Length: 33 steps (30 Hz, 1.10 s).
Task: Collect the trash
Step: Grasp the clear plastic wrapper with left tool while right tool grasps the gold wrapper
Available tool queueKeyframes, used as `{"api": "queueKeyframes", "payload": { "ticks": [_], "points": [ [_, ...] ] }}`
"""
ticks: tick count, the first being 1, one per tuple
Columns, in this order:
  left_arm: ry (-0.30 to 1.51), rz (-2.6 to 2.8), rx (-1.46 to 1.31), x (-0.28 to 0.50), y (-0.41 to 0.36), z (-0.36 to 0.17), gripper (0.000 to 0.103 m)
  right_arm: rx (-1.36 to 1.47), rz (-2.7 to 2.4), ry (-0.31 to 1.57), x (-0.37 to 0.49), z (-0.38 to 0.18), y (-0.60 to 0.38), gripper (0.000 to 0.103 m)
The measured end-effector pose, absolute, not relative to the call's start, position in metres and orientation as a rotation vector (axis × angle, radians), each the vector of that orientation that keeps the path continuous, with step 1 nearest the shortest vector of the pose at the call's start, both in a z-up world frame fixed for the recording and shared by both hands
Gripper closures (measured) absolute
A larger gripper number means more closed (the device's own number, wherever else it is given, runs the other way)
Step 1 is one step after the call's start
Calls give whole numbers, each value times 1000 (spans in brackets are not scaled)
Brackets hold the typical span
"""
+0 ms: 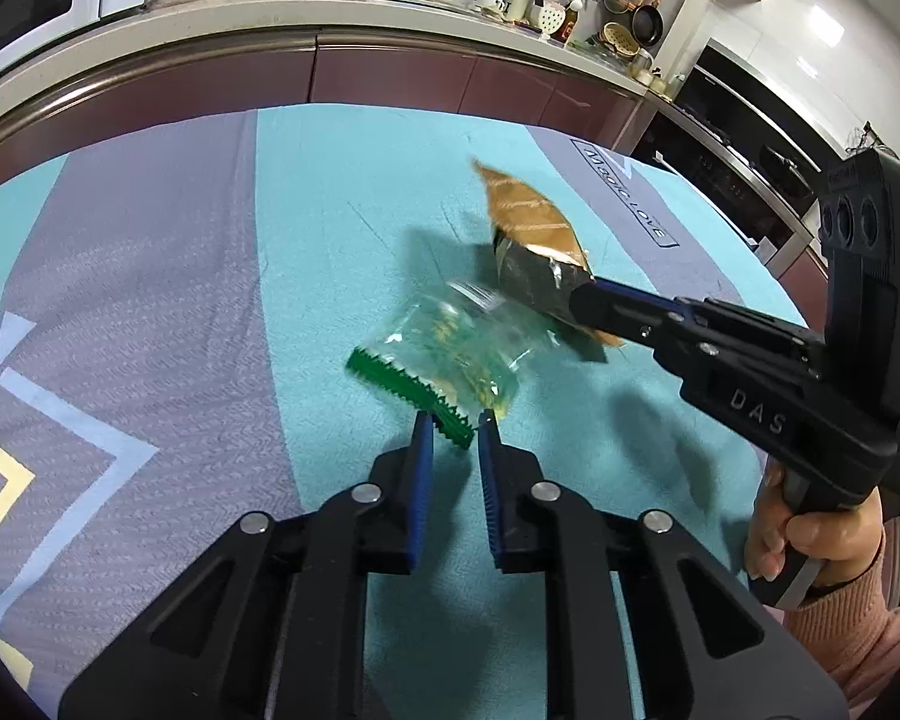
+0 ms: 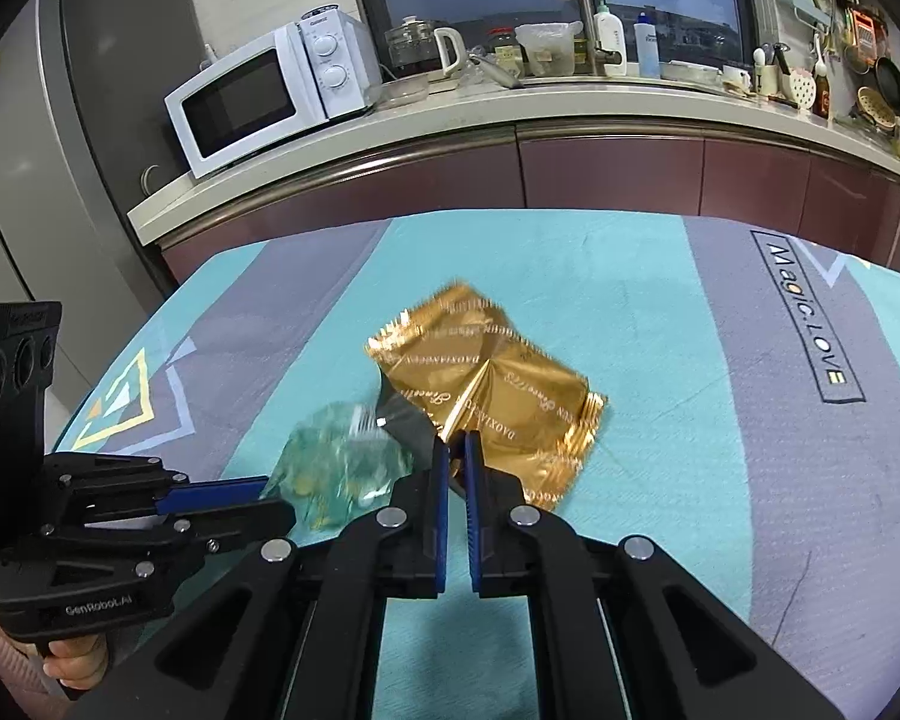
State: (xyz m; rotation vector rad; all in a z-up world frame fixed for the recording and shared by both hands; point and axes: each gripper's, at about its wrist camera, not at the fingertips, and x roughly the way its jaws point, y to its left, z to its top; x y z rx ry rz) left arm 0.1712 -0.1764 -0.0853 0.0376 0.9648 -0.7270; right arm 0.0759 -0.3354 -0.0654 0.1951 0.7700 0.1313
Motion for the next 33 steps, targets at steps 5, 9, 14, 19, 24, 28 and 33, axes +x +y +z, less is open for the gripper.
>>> {"api": "queueKeyframes", "payload": {
  "ticks": [5, 9, 14, 19, 24, 28, 33],
  "points": [
    [941, -712, 27, 167, -172, -81, 88, 208, 140, 760, 74, -65, -336, 100],
    [921, -703, 24, 164, -167, -74, 89, 223, 139, 747, 71, -63, -338, 101],
    [881, -688, 28, 152, -155, -63, 89, 231, 143, 727, 68, -57, -340, 101],
    [855, -671, 21, 143, -137, -55, 89, 241, 157, 707, 64, -50, -339, 101],
    [840, -659, 3, 135, -121, -48, 89, 248, 175, 699, 62, -44, -338, 101],
    [826, -648, -3, 128, -109, -48, 89, 255, 193, 691, 60, -39, -335, 101],
    [814, -634, -14, 121, -89, -45, 89, 261, 212, 680, 55, -33, -329, 101]
  ]
}}
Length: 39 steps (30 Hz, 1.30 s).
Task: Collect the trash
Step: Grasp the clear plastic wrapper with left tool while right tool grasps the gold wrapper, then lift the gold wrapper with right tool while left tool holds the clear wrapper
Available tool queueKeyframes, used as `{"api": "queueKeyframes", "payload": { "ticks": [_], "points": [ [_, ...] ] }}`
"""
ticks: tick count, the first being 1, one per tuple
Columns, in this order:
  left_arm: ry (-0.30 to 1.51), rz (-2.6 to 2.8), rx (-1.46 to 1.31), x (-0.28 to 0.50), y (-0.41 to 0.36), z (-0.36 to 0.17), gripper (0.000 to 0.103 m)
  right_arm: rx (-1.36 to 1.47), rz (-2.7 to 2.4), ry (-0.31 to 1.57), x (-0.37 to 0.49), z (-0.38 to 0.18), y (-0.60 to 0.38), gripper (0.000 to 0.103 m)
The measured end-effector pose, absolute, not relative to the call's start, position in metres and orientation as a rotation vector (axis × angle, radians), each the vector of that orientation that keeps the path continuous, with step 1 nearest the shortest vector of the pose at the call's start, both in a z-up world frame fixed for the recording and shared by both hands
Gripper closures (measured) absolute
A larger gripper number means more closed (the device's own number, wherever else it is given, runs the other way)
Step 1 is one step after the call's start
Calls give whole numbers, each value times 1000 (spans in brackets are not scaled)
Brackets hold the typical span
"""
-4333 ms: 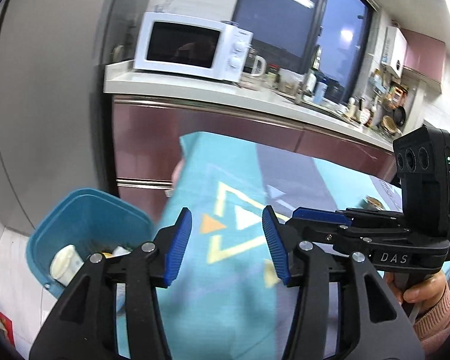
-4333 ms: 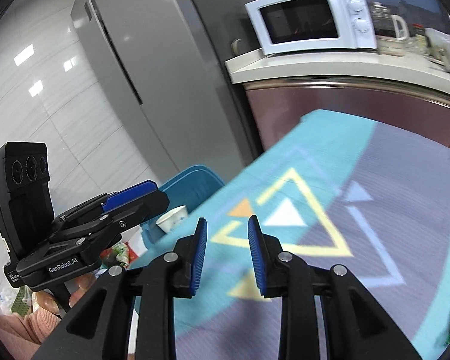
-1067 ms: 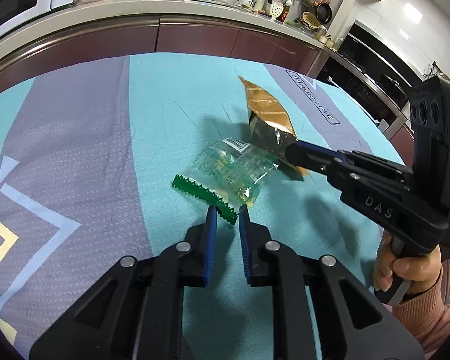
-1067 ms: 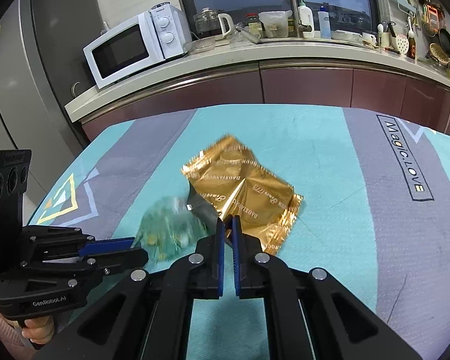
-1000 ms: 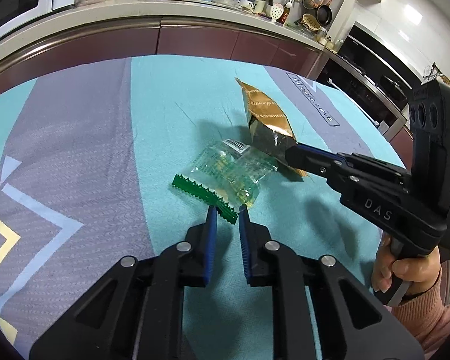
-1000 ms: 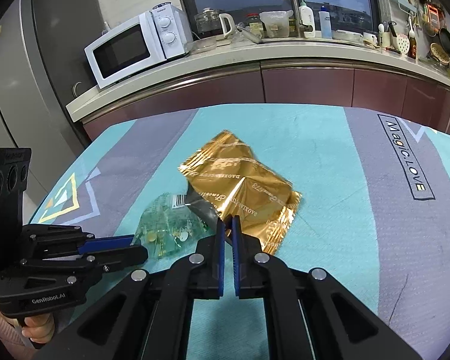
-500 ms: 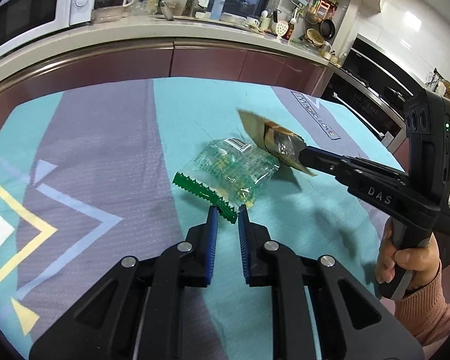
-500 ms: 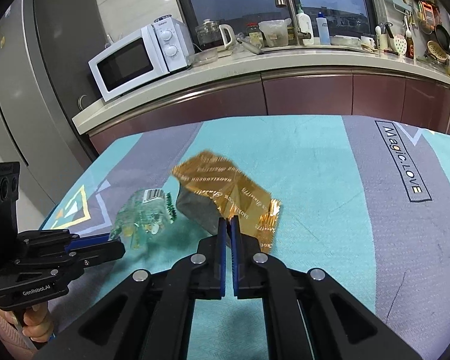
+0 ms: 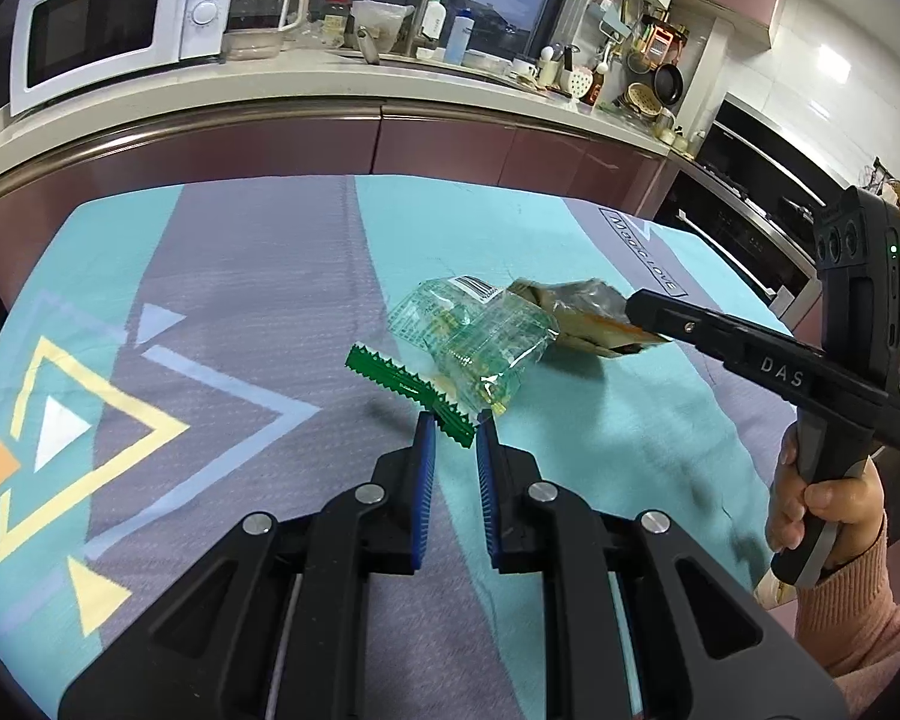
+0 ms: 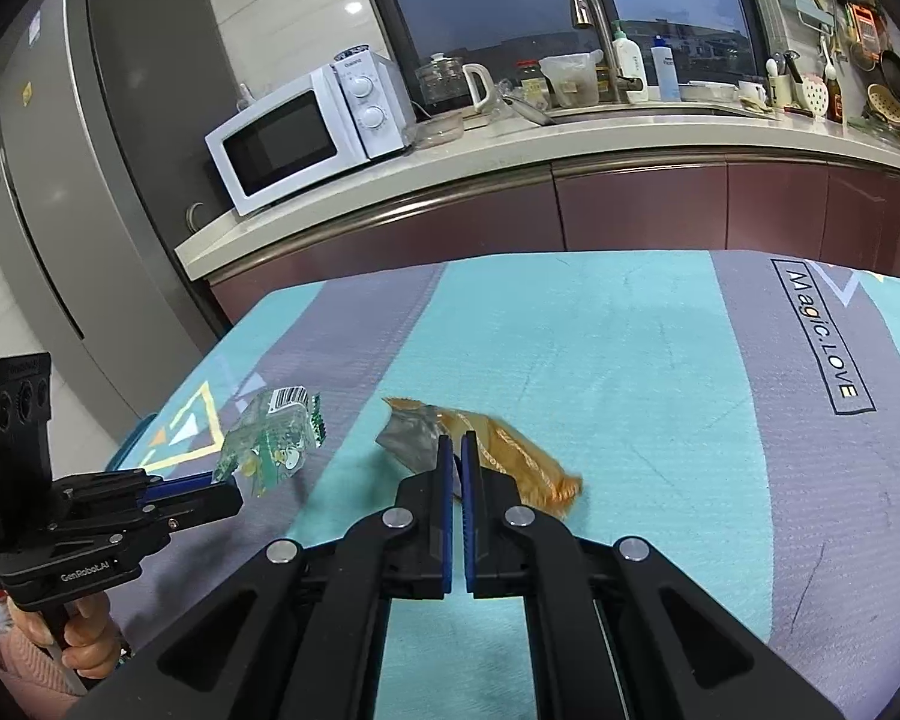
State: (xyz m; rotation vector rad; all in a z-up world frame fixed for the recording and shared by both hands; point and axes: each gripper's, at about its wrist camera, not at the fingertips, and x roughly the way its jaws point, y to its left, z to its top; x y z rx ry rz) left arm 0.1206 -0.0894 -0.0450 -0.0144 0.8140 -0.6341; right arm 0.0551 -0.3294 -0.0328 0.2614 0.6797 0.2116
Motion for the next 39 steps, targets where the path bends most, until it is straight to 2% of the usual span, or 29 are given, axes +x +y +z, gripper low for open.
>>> {"api": "queueKeyframes", "payload": {
  "ticks": [6, 10, 14, 22, 26, 33, 39],
  "points": [
    [814, -618, -32, 119, -74, -44, 89, 253, 186, 695, 59, -34, -327, 101],
    [815, -613, -39, 117, -67, -46, 89, 228, 180, 730, 61, -41, -321, 95],
    [819, -615, -43, 116, -66, -45, 89, 186, 168, 746, 58, -46, -311, 73],
    [831, -615, -44, 123, -70, -45, 89, 67, 149, 776, 52, -60, -283, 65],
    [835, -614, -42, 123, -71, -46, 89, 0, 126, 758, 46, -62, -269, 54],
    [842, -616, -46, 127, -71, -49, 89, -86, 69, 747, 45, -64, -260, 55],
    [843, -621, -44, 128, -72, -50, 89, -60, 42, 772, 51, -65, -269, 67]
  ]
}}
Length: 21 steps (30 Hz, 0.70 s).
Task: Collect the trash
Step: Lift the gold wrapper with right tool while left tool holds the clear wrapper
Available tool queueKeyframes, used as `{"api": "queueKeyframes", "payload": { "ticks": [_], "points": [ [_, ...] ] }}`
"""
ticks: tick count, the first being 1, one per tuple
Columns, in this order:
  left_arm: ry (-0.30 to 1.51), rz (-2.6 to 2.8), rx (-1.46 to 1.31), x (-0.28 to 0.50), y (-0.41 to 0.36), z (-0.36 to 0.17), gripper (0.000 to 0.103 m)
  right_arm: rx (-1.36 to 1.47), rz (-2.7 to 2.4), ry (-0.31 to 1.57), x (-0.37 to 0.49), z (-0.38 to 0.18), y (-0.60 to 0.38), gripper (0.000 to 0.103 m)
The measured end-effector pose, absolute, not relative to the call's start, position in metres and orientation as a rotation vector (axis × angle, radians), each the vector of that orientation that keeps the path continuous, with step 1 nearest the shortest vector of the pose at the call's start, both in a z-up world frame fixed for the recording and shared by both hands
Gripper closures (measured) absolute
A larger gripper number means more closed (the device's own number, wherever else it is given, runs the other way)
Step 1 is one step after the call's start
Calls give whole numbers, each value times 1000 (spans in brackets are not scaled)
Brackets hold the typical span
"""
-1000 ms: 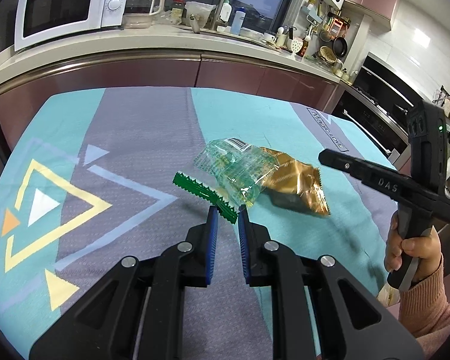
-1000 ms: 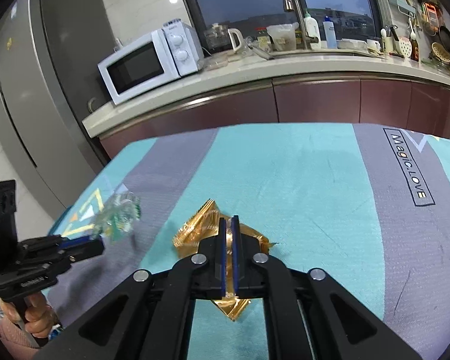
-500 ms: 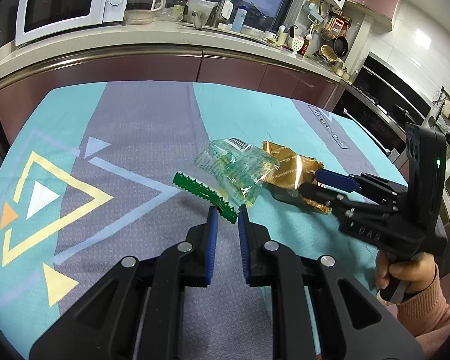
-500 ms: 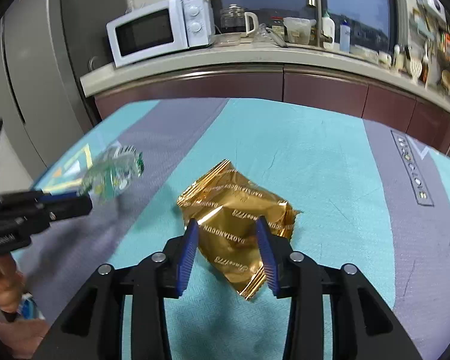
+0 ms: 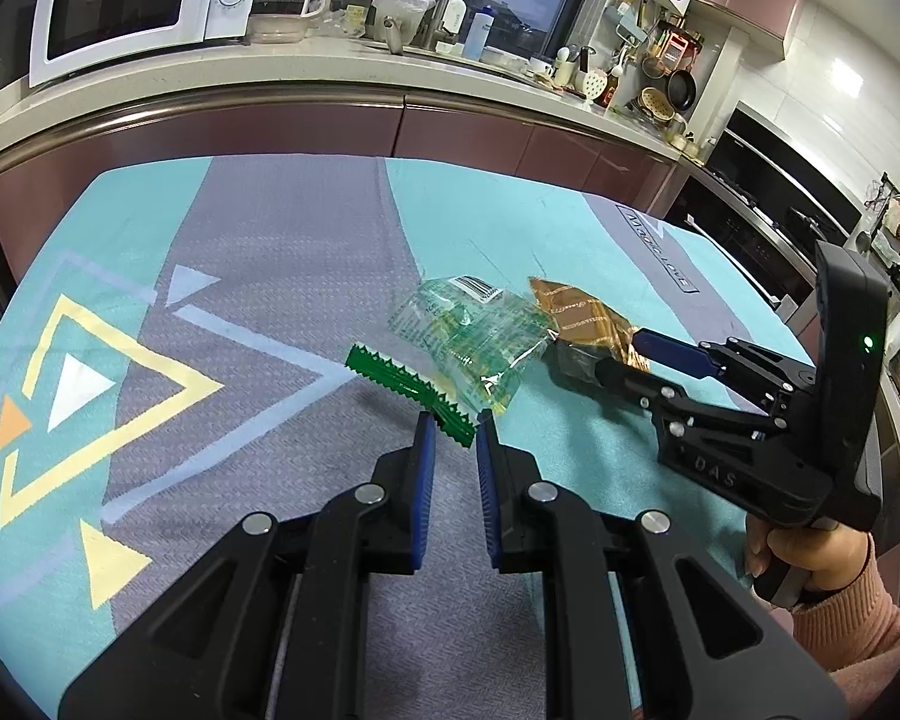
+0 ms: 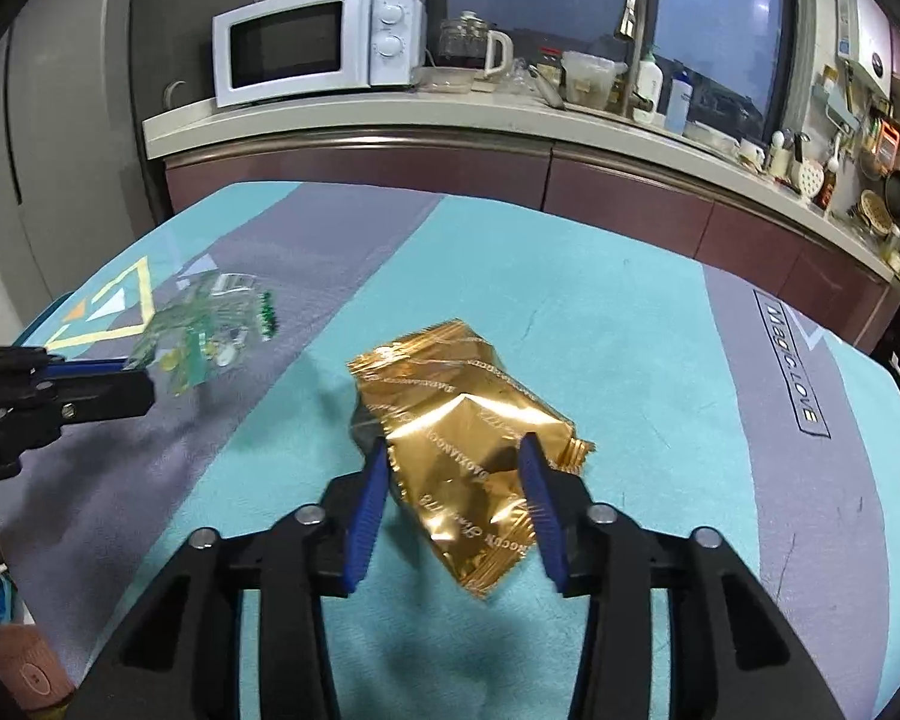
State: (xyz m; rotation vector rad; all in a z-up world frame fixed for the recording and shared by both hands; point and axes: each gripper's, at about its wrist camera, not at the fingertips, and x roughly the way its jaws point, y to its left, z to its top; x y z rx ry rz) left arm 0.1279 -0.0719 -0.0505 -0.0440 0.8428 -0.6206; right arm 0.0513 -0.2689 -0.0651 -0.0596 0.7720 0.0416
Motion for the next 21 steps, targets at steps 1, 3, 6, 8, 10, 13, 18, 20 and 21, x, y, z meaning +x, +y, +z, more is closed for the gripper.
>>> {"api": "queueKeyframes", "payload": {
  "ticks": [1, 3, 6, 8, 10, 13, 18, 20, 21],
  "points": [
    [842, -622, -44, 128, -72, -50, 89, -63, 34, 773, 52, -65, -269, 68],
    [839, -625, -43, 128, -72, -50, 89, -87, 13, 765, 54, -63, -268, 71],
    [835, -627, -42, 126, -71, -52, 89, -94, 6, 770, 59, -63, -269, 88],
    [834, -625, -39, 125, -71, -52, 89, -87, 2, 772, 61, -64, -272, 94],
    [829, -622, -33, 124, -70, -52, 89, -82, 1, 759, 60, -62, -273, 100],
    [821, -617, -29, 122, -70, -51, 89, -57, 17, 740, 56, -57, -277, 101],
    [807, -607, -28, 118, -65, -49, 89, 2, 73, 717, 53, -48, -280, 102],
    [800, -603, -28, 116, -62, -47, 89, 28, 100, 708, 51, -44, -279, 102],
    [797, -601, -28, 115, -61, -46, 89, 40, 113, 704, 51, -42, -279, 102]
  ]
}}
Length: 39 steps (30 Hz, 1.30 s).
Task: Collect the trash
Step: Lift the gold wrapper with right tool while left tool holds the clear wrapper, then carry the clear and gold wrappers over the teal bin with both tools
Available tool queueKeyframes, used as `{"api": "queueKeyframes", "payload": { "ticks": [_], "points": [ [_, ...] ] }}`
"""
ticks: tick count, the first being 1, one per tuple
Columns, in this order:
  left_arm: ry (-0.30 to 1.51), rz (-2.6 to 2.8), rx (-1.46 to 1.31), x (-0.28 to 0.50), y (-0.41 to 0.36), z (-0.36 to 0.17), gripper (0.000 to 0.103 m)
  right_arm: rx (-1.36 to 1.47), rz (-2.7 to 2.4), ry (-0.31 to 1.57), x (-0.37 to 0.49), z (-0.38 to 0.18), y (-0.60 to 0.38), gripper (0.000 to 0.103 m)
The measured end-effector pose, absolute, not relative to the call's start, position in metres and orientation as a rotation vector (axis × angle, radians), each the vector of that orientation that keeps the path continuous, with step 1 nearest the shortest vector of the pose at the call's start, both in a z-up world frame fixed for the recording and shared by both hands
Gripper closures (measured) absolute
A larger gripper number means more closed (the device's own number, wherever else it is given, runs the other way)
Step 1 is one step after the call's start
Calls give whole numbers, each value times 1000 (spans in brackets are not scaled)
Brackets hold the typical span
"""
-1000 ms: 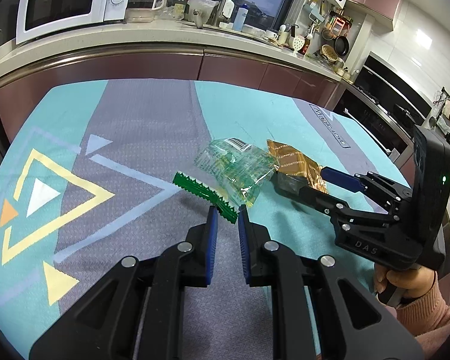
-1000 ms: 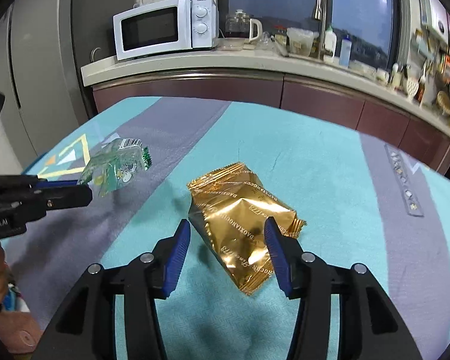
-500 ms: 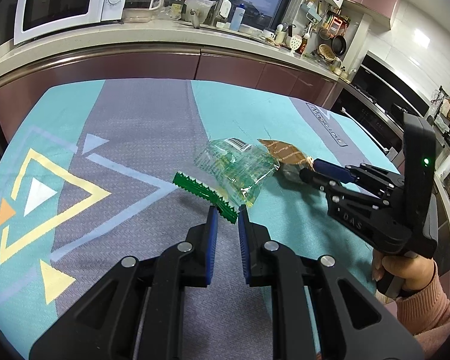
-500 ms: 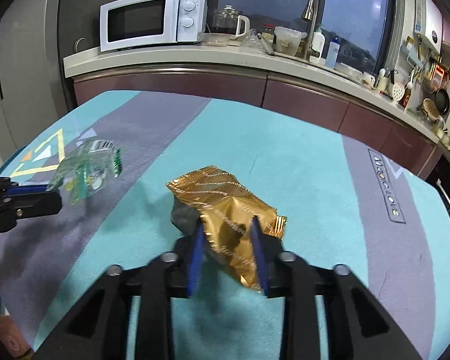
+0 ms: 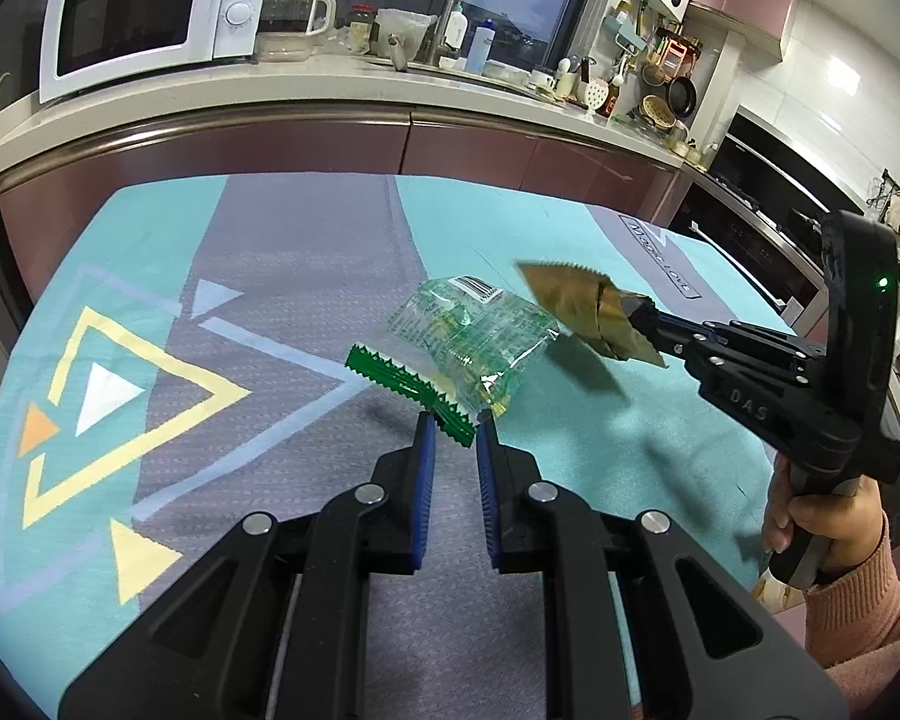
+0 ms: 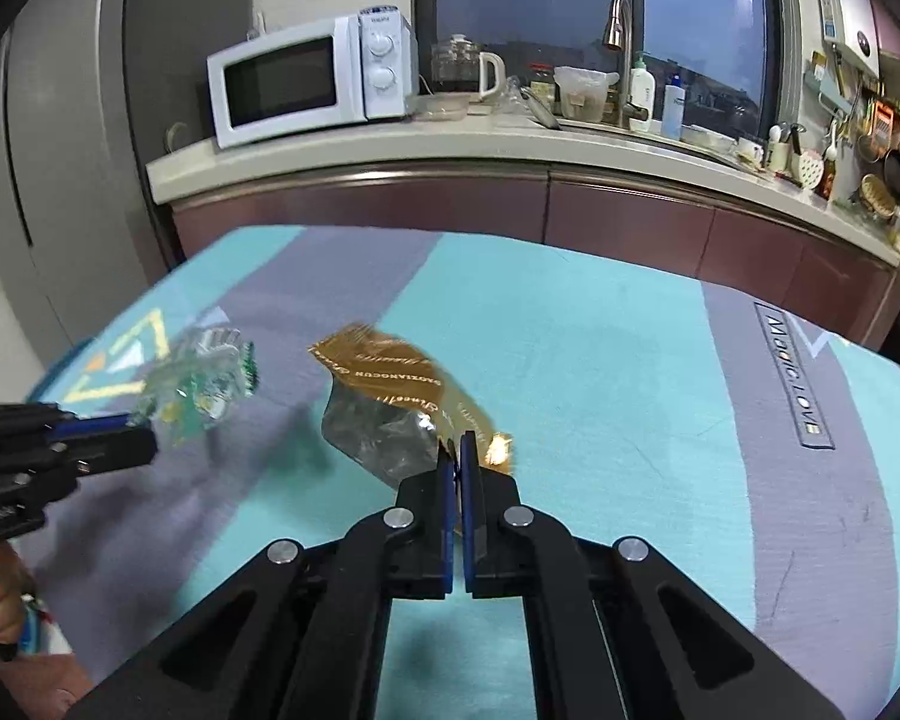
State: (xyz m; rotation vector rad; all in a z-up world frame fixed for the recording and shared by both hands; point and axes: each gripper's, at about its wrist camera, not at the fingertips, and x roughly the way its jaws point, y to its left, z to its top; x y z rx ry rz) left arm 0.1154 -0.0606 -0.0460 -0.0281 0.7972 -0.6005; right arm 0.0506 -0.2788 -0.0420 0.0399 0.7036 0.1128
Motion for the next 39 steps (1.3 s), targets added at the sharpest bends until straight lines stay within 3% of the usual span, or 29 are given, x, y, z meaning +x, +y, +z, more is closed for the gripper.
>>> {"api": "queueKeyframes", "payload": {
  "ticks": [39],
  "points": [
    [707, -471, -72, 76, 17, -11, 89, 182, 382, 662, 51, -14, -224, 102]
  ]
}}
